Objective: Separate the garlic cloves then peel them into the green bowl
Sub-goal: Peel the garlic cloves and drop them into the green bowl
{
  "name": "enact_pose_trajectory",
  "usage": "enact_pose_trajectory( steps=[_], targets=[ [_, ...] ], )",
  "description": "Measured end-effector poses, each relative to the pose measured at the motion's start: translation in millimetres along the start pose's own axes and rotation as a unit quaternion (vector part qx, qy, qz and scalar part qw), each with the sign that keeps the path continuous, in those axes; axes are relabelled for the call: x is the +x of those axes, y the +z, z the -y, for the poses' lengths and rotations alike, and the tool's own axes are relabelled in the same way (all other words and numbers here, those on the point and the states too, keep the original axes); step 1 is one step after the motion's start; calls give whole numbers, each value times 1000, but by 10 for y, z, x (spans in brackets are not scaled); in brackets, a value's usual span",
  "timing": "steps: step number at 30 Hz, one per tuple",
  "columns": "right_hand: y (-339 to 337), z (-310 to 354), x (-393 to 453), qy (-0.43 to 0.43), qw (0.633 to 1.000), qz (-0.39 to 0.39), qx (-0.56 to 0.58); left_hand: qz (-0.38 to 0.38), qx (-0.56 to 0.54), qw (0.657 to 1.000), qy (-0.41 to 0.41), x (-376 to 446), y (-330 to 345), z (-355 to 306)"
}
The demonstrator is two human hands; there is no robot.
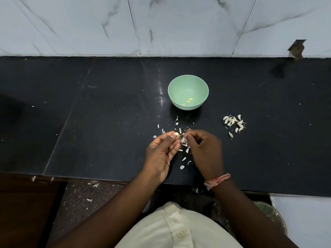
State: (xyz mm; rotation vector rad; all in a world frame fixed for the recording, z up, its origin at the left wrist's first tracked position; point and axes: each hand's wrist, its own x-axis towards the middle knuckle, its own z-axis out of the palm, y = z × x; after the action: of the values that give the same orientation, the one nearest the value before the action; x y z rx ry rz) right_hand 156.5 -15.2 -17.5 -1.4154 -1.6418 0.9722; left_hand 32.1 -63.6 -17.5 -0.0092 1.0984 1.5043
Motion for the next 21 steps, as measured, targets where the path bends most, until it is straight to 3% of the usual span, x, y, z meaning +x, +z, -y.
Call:
enact_pose_trajectory(
  steps=[4,12,16,21],
  targets=[
    [86,-30,-44,19,999,28,37,-12,11,1000,-4,26,-57,-24],
    [291,44,-112,19,997,14,80,-1,50,999,-1,77,-119,-90],
    [200,31,-48,67,988,34,135,20,87,996,24,74,-80,-57],
    [11,24,89,61,982,85,156,44,109,989,93,23,55,6]
  ],
)
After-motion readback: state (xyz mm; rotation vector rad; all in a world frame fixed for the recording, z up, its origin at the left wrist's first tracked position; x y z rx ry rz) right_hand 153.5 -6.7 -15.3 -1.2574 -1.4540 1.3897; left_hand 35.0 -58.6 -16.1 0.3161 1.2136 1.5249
